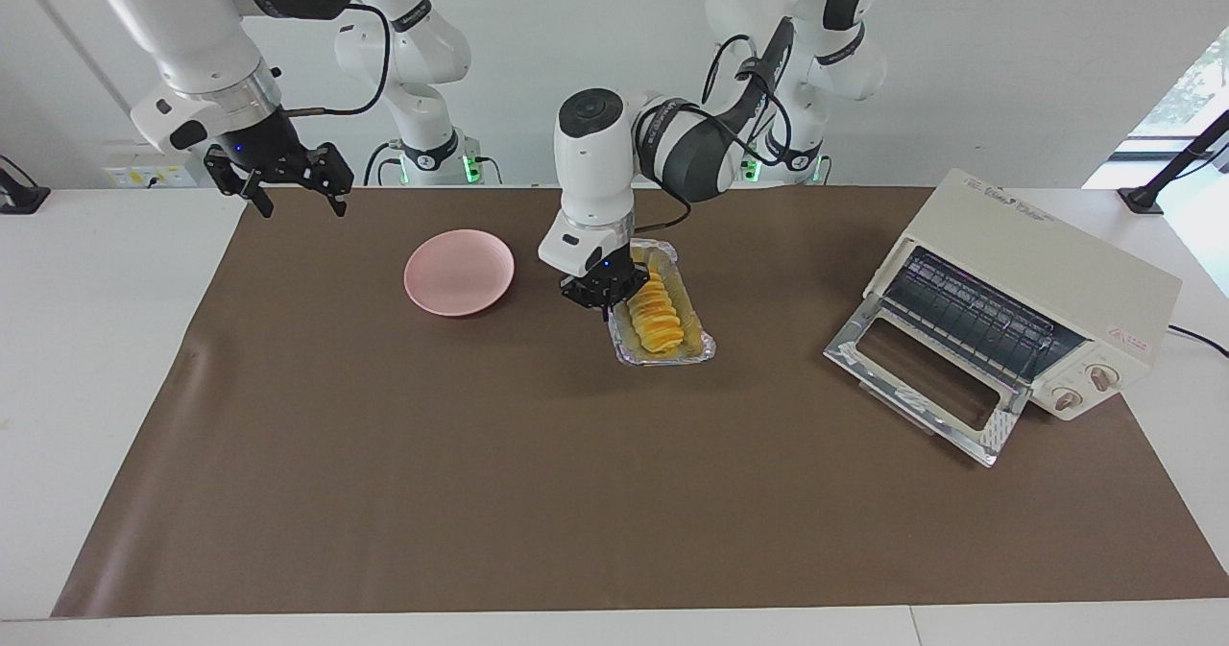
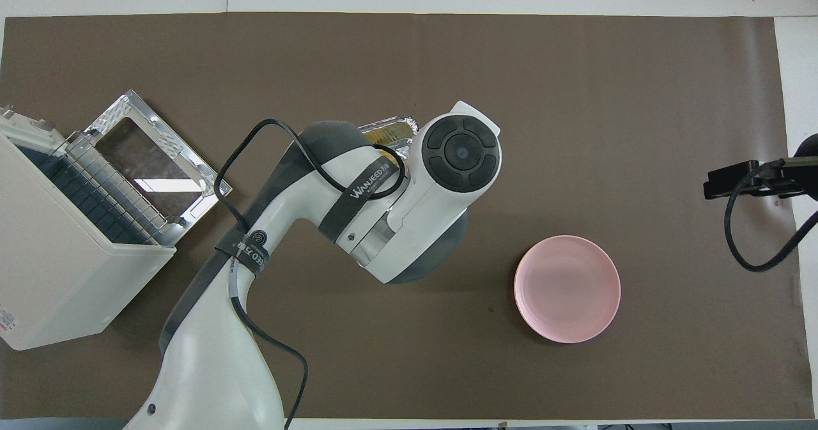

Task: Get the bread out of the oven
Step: 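Pull the foil tray out of the oven with the left gripper, then carry the foil tray toward the pink plate with the left gripper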

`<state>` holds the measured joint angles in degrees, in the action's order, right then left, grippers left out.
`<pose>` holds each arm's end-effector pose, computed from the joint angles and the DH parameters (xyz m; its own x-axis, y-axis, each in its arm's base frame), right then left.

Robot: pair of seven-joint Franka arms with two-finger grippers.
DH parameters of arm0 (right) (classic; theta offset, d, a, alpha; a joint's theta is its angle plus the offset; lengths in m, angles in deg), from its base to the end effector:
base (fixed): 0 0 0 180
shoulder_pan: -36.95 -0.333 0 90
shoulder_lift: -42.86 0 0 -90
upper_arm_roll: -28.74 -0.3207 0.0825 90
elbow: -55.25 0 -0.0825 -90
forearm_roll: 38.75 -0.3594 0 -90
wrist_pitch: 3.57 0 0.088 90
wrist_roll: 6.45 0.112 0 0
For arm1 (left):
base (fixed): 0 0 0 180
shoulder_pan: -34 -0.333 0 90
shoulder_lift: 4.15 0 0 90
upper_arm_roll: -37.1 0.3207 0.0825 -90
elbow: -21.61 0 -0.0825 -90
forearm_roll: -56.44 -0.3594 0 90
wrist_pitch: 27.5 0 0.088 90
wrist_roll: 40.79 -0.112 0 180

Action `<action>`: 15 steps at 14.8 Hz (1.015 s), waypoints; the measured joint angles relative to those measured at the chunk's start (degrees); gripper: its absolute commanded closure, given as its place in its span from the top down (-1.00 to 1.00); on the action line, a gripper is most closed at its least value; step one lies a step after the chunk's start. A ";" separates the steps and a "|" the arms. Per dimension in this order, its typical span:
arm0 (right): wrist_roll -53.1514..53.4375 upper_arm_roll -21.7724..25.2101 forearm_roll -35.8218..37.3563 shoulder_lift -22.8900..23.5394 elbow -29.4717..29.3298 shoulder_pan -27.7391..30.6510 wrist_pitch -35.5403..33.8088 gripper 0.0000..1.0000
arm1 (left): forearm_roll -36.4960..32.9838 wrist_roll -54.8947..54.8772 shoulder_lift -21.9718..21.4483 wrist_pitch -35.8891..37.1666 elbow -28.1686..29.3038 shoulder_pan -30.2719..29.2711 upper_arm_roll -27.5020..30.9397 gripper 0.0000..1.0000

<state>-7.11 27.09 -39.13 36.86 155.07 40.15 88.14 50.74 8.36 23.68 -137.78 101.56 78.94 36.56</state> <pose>0.4963 -0.0120 0.6038 0.9992 -0.0160 -0.0368 -0.0161 -0.9999 -0.0040 0.4850 -0.4809 0.4392 0.9949 0.0313 0.0958 0.0341 -0.9991 -0.0271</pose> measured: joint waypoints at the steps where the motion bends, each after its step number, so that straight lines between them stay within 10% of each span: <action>1: 0.00 0.00 0.00 0.00 0.00 0.00 0.00 1.00 | 0.06 -0.95 0.36 -0.63 0.50 0.54 -0.09 -1.00; 15: 0.00 -0.16 0.04 -1.48 2.50 2.90 -1.61 1.00 | 0.18 1.39 5.45 -5.75 3.63 8.65 -0.01 -1.00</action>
<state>-7.11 26.93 -39.10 35.38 157.58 43.05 86.52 50.92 9.74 29.13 -143.53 105.18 87.60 36.56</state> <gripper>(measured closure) 0.000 0.982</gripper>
